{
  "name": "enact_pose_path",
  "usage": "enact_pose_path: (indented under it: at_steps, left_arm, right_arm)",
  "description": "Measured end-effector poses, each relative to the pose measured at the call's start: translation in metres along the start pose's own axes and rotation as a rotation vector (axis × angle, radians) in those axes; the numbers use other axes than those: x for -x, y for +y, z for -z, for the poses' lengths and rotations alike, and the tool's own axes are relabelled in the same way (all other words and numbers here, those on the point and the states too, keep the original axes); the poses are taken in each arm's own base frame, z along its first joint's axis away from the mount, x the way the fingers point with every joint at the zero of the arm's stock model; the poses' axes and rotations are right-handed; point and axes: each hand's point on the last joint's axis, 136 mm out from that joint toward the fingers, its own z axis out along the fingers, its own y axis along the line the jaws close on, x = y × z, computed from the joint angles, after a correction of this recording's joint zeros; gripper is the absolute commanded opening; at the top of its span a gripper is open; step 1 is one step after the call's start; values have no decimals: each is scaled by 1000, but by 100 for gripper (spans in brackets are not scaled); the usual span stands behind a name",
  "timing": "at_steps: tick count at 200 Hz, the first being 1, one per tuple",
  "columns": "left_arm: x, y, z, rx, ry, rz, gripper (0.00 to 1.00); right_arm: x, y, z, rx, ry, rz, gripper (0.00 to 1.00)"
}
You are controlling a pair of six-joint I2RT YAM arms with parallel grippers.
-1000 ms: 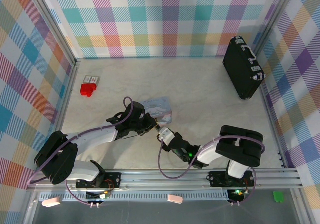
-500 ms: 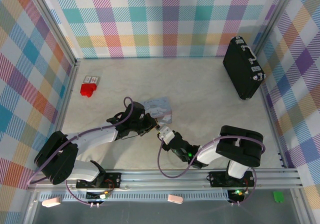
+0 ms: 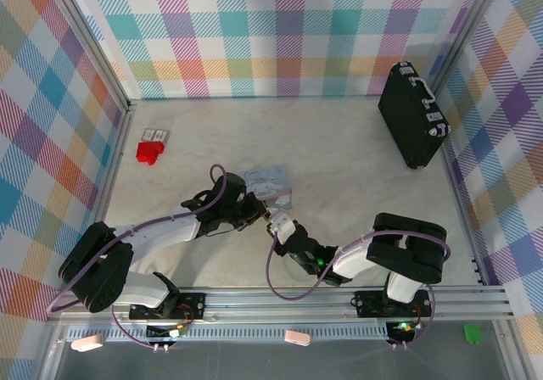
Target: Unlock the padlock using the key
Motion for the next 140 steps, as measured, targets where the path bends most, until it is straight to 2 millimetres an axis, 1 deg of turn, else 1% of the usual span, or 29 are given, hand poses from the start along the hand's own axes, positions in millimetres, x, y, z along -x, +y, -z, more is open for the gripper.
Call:
enact_pose_path:
  at_steps: [42, 90, 140]
  left_arm:
    - [0, 1, -2, 4, 3, 1, 0]
    - [1, -3, -2, -14, -3, -5, 0]
    - [-1, -3, -2, -13, 1, -8, 0]
  right_arm:
    - [0, -1, 0, 10, 13, -78, 10]
    - [2, -6, 0, 37, 33, -205, 10]
    - [2, -5, 3, 91, 80, -341, 8]
